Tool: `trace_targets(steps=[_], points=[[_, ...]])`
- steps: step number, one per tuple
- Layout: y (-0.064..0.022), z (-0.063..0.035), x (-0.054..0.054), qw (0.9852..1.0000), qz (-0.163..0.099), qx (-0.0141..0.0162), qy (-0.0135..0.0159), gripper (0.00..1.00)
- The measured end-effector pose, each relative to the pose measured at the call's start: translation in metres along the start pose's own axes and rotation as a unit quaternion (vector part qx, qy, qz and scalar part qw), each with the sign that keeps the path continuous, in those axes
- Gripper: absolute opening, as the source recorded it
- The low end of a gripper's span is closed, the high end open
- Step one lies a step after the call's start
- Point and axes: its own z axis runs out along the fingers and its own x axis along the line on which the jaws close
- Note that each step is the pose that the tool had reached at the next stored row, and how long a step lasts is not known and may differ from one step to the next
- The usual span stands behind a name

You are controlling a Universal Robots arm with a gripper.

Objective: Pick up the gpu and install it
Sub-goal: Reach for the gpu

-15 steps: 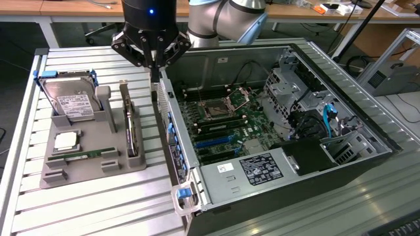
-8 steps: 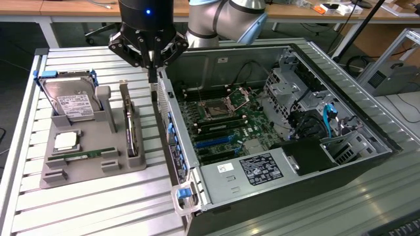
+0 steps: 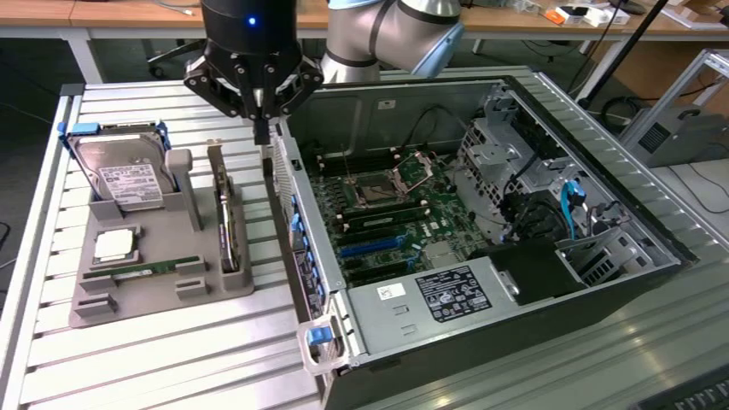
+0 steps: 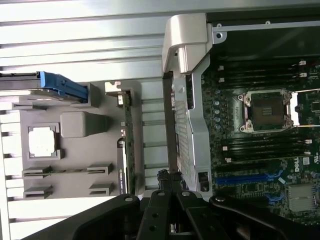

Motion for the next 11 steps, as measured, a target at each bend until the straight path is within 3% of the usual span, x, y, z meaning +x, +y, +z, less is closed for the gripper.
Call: trace_targets(steps=[11], points=[[-0.0005, 0.0006, 0.0060, 1.0000, 0.000, 0.0000, 0.0000, 0.11]])
